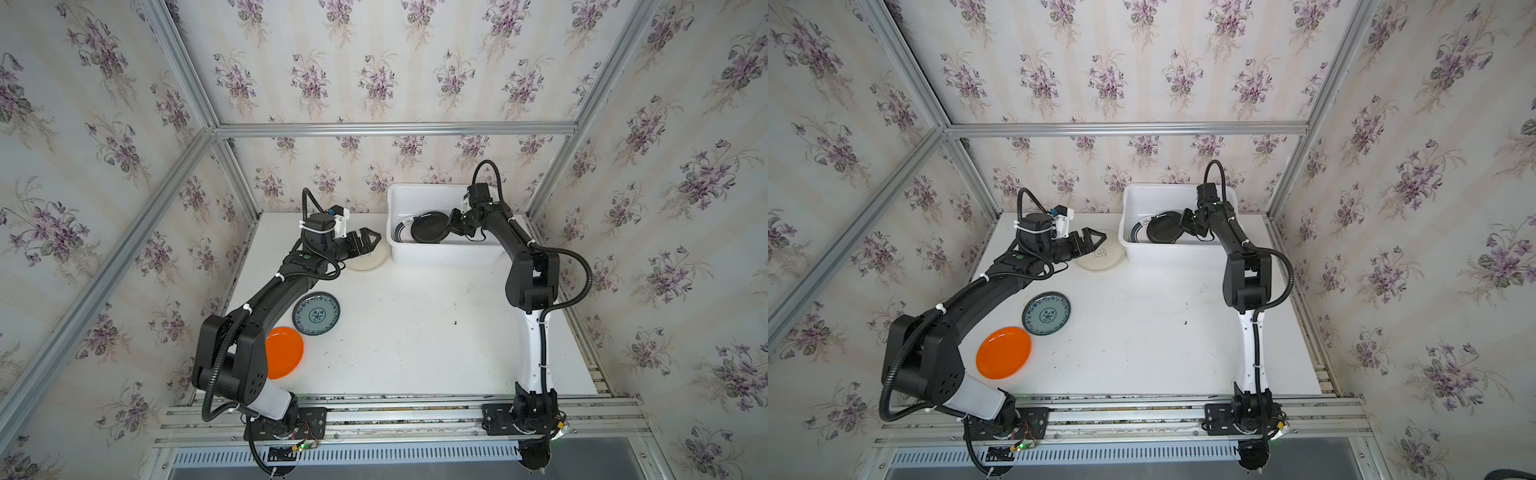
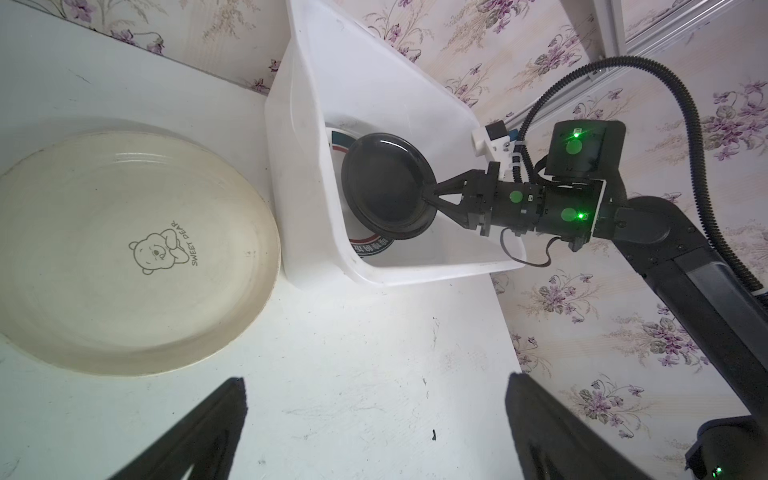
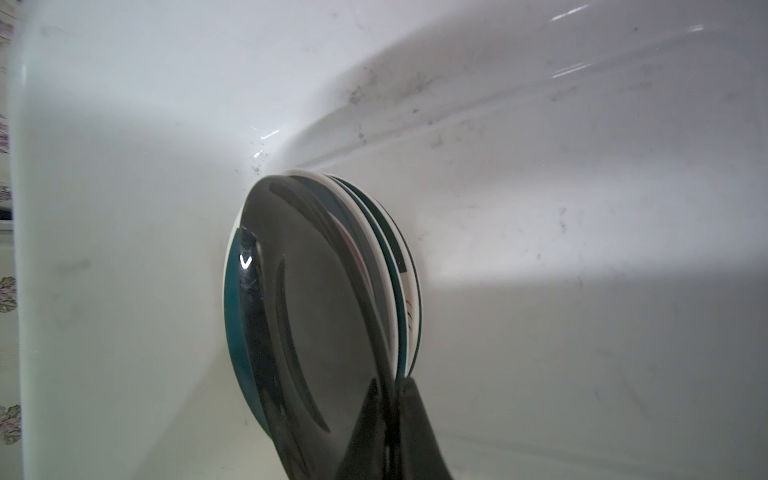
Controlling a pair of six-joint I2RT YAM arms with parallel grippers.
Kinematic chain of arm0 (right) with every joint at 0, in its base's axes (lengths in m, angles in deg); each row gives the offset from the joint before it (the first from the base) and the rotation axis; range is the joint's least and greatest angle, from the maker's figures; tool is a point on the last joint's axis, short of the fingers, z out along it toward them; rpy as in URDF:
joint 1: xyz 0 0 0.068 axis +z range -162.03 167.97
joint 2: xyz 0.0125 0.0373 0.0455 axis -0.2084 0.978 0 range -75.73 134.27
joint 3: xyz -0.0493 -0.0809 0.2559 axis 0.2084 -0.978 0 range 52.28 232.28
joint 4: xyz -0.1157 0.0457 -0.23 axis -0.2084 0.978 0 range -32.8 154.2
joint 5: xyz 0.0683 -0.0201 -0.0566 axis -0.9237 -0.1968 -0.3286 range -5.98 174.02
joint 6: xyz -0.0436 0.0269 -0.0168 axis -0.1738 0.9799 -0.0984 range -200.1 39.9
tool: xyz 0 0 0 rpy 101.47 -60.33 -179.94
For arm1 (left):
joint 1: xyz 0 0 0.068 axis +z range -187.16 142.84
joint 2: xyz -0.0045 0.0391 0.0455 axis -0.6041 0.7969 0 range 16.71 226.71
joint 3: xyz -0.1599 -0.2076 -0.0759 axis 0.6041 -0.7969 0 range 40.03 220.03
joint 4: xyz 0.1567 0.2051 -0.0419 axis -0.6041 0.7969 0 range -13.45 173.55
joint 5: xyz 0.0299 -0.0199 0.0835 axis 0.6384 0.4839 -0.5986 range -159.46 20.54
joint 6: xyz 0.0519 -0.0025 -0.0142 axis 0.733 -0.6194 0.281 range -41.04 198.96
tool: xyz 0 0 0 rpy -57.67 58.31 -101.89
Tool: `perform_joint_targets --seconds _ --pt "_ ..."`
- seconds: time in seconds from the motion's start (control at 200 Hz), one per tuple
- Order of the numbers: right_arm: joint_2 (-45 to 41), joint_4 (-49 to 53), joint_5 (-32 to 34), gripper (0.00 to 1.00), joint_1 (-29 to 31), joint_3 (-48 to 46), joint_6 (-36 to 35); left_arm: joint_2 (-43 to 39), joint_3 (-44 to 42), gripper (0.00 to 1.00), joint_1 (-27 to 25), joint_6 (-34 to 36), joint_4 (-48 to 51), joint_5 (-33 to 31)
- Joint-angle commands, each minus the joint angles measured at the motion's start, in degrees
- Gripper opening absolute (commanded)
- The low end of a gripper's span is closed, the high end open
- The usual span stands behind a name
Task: Place the plates into the plastic bin on the countertop
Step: 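Carry the black plate into the bin with the right gripper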
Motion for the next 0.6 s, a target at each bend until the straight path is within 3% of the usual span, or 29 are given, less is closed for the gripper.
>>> perform_joint_targets --seconds 0.0,0.485,0.595 --pt "1.89 2.93 1.46 0.00 0.79 3.54 -1.66 -0.07 -0.08 1.00 0.04 0.29 -0.88 0.48" --pt "11.68 13.39 6.46 0.00 2.18 15.96 -4.15 0.45 0.61 0.99 0.00 1.33 0.64 -0.77" --pt "10.74 13.47 6.75 0.31 2.35 15.95 -5.57 0.76 0.78 1.00 0.00 1.36 0.83 -0.93"
